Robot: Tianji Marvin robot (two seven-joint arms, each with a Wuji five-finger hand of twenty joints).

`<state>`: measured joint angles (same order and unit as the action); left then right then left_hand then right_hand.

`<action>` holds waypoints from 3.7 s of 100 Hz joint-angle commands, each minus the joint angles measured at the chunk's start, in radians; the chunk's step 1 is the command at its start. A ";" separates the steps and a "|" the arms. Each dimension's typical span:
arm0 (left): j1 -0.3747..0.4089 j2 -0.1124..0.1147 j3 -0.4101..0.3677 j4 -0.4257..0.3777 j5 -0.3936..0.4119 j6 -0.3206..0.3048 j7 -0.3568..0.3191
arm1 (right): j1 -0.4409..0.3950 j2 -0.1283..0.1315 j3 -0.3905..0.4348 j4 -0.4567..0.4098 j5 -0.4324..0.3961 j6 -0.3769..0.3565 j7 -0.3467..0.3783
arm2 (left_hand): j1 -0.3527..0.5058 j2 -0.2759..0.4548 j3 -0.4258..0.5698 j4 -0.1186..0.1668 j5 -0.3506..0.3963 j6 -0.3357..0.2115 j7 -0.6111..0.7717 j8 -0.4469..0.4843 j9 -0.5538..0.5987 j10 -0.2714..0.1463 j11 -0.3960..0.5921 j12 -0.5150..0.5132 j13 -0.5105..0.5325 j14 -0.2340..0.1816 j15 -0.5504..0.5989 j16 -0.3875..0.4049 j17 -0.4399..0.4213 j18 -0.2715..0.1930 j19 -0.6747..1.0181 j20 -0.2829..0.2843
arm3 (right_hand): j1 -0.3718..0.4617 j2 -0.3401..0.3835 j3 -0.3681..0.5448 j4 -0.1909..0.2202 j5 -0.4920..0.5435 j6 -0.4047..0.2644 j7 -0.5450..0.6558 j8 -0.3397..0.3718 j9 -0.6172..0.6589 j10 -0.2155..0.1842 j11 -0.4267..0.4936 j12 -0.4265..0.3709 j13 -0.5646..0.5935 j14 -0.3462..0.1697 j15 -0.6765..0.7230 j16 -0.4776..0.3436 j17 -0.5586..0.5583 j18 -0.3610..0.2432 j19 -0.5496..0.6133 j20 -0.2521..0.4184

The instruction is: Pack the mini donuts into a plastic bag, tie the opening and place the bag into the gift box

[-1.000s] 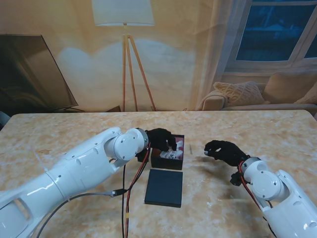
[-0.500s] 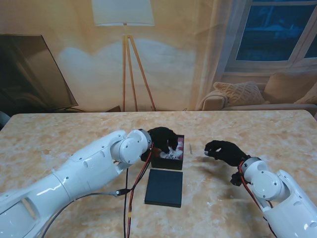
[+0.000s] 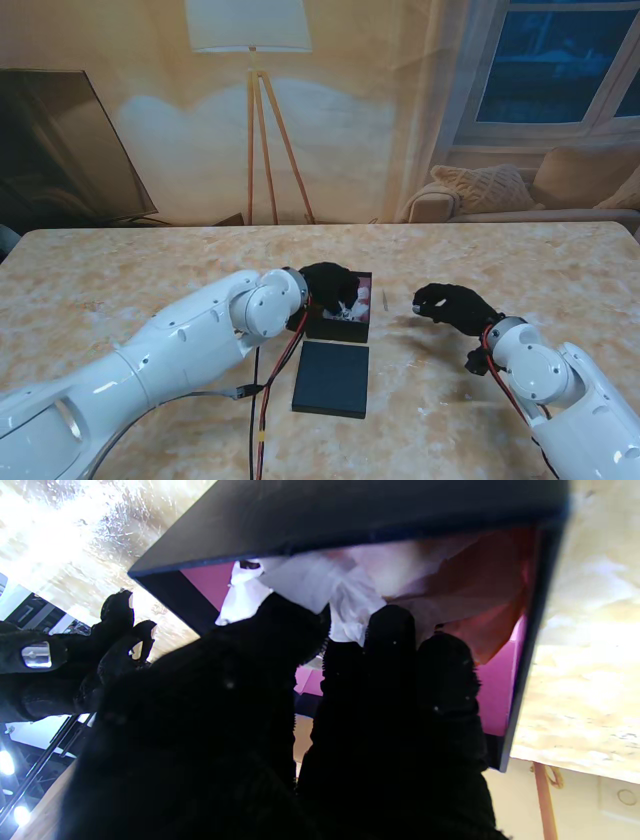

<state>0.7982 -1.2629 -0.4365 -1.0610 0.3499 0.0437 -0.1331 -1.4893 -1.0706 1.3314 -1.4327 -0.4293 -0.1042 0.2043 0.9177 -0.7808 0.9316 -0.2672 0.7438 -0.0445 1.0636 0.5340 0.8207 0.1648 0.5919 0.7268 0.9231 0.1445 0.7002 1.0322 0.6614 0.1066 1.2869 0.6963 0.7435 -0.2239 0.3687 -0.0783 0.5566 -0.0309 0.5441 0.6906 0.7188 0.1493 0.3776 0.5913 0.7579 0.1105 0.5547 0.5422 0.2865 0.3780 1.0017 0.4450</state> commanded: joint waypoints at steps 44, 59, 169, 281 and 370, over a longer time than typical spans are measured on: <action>-0.004 -0.008 0.013 0.023 0.014 -0.034 -0.010 | -0.009 -0.003 -0.002 -0.002 -0.008 -0.006 0.016 | 0.010 -0.004 -0.031 -0.024 0.137 -0.009 -0.113 -0.230 0.103 -0.030 -0.085 -0.094 0.060 0.032 -0.111 -0.125 0.029 -0.047 -0.079 -0.055 | -0.010 -0.035 0.037 -0.028 -0.004 -0.026 0.016 -0.009 0.021 -0.026 0.019 0.010 0.027 -0.024 0.020 0.036 0.006 0.003 0.021 0.000; -0.002 -0.003 0.009 0.019 -0.012 -0.030 -0.040 | -0.010 -0.003 -0.002 -0.003 -0.009 -0.003 0.013 | 0.016 0.045 -0.061 -0.013 0.145 0.028 -0.183 -0.254 0.091 -0.019 -0.100 -0.146 0.036 0.043 -0.155 -0.212 0.025 -0.028 -0.134 -0.108 | -0.010 -0.035 0.043 -0.031 -0.001 -0.025 0.021 -0.010 0.023 -0.026 0.021 0.010 0.028 -0.023 0.021 0.037 0.005 0.003 0.020 0.000; 0.164 0.106 -0.201 -0.257 0.048 -0.018 -0.075 | -0.009 -0.005 -0.002 -0.005 0.002 0.006 0.011 | -0.017 0.364 -0.438 0.067 0.018 0.102 -0.441 -0.105 -0.159 0.009 -0.133 -0.280 -0.306 0.143 -0.173 -0.287 -0.337 0.129 -0.206 -0.048 | -0.003 -0.024 0.034 -0.037 -0.009 -0.027 0.043 -0.029 0.025 -0.023 0.023 0.009 0.030 -0.022 0.027 0.037 0.007 0.004 0.024 -0.002; 0.147 0.102 -0.151 -0.228 -0.077 0.041 -0.169 | -0.014 -0.006 0.002 -0.009 0.005 0.008 0.009 | -0.007 0.559 -0.583 0.119 0.187 0.238 -0.600 -0.147 -0.025 0.091 -0.158 -0.323 -0.228 0.190 -0.192 -0.338 -0.266 0.146 -0.258 -0.141 | 0.002 -0.002 0.010 -0.028 0.004 -0.001 0.016 -0.032 0.023 -0.022 0.021 0.009 0.030 -0.019 0.027 0.038 0.007 0.005 0.023 -0.004; 0.118 0.108 -0.105 -0.243 -0.090 -0.020 -0.210 | -0.013 -0.005 0.002 -0.007 0.005 0.006 0.013 | -0.291 0.254 -0.101 0.120 0.058 0.369 -0.872 -0.164 -0.210 0.181 -0.225 -0.353 -0.369 0.220 -0.210 -0.381 -0.293 0.123 -0.285 -0.153 | 0.006 -0.004 0.004 -0.027 0.004 -0.001 0.014 -0.030 0.022 -0.022 0.020 0.008 0.030 -0.020 0.027 0.037 0.008 0.004 0.024 -0.005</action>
<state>0.9250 -1.1525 -0.5469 -1.3032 0.2681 0.0363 -0.3088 -1.4926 -1.0704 1.3348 -1.4362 -0.4225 -0.0977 0.2041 0.6709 -0.4840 0.7915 -0.1482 0.8273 0.3024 0.2160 0.3807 0.6451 0.3319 0.3824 0.3878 0.5834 0.3302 0.5144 0.6721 0.3660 0.2653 1.0135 0.5609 0.7433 -0.2336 0.3860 -0.0891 0.5566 -0.0306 0.5685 0.6670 0.7188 0.1459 0.3881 0.5917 0.7678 0.1060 0.5680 0.5521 0.2928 0.3780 1.0085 0.4450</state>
